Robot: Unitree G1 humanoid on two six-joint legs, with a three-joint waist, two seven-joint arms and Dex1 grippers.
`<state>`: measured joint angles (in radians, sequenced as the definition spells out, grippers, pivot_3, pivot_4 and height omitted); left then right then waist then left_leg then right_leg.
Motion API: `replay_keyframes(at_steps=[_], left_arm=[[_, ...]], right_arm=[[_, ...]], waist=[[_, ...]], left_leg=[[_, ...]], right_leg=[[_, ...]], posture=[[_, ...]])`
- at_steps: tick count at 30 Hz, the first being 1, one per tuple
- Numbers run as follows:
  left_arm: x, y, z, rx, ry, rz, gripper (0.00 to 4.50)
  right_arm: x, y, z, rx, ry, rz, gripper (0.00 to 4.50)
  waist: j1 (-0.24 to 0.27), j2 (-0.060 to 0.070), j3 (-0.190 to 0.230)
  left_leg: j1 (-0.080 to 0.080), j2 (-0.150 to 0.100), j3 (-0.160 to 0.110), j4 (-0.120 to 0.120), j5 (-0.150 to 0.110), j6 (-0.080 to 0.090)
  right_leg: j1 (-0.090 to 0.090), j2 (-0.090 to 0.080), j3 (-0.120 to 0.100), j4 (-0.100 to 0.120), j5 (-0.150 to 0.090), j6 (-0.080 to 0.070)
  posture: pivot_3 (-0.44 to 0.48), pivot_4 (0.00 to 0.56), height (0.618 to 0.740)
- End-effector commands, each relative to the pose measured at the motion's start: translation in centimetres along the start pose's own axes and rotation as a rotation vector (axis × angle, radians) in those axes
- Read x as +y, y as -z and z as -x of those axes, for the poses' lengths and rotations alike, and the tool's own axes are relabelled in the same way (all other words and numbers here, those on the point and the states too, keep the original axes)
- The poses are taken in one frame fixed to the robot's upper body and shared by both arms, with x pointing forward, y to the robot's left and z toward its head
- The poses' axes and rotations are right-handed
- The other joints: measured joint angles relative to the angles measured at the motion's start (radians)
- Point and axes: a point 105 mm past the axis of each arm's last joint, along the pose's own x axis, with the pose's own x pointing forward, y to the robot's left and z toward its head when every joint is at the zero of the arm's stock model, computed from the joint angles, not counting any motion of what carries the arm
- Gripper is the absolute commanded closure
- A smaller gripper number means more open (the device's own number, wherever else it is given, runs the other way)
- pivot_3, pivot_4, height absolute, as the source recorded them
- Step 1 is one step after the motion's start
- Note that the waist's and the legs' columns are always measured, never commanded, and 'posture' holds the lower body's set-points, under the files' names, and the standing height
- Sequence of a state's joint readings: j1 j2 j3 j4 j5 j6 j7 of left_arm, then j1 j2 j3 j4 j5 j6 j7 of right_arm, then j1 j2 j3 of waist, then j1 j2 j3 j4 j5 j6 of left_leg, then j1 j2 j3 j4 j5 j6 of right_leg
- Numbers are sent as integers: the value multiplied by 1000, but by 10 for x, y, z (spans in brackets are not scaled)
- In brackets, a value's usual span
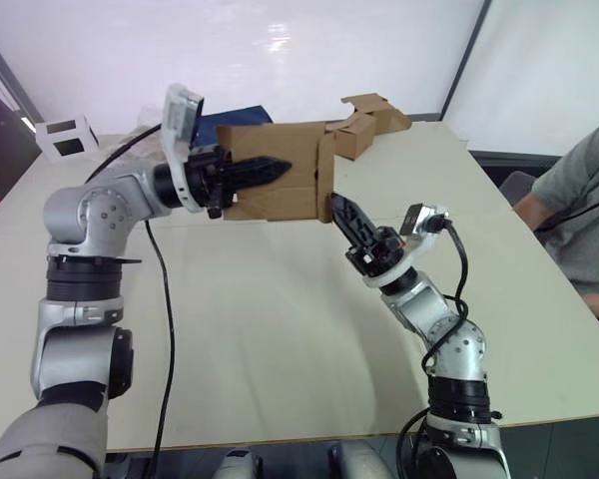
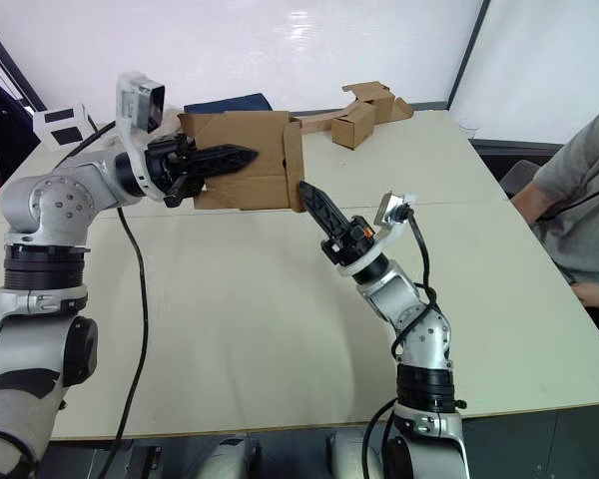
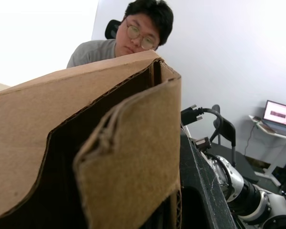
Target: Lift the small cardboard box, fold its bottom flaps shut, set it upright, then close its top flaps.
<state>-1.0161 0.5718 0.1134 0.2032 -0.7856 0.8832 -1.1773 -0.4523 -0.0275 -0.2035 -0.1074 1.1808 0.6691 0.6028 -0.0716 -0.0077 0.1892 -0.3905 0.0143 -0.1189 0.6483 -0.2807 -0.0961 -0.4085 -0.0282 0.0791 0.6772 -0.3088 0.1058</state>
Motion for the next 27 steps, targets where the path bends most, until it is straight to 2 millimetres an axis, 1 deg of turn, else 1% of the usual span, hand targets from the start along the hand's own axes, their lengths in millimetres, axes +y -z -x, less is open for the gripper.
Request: replay_keyframes(at_steps=[1, 7, 11, 19, 27], left_arm=[[-8, -18, 2, -35, 20, -61, 4500], [-10, -18, 2, -35, 24, -58, 4500], [-10, -18, 1, -36, 26, -56, 4500], [-10, -16, 0, -36, 30, -50, 4500], [-11, -14, 1, -29, 30, -47, 4500]], right_arm=[[7, -3, -5, -8, -30, 30, 2456], [2, -4, -6, -18, -8, 46, 2456], [3, -9, -6, -57, -20, 19, 2456], [3, -8, -7, -62, -19, 8, 2456], [0, -10, -7, -78, -4, 14, 2456]], waist=[[0, 0, 0], [0, 0, 0], [0, 0, 0], [0, 0, 0], [0, 0, 0]], left_leg=[[0, 0, 0, 0, 0, 0], [0, 0, 0, 0, 0, 0], [0, 0, 0, 0, 0, 0], [0, 0, 0, 0, 0, 0], [0, 0, 0, 0, 0, 0]], right_leg=[[0, 0, 0, 0, 0, 0], [0, 0, 0, 0, 0, 0], [0, 0, 0, 0, 0, 0], [0, 0, 0, 0, 0, 0], [0, 0, 0, 0, 0, 0]], posture=[[0, 150, 740], [0, 150, 740], [0, 150, 740], [0, 150, 740], [0, 150, 740]])
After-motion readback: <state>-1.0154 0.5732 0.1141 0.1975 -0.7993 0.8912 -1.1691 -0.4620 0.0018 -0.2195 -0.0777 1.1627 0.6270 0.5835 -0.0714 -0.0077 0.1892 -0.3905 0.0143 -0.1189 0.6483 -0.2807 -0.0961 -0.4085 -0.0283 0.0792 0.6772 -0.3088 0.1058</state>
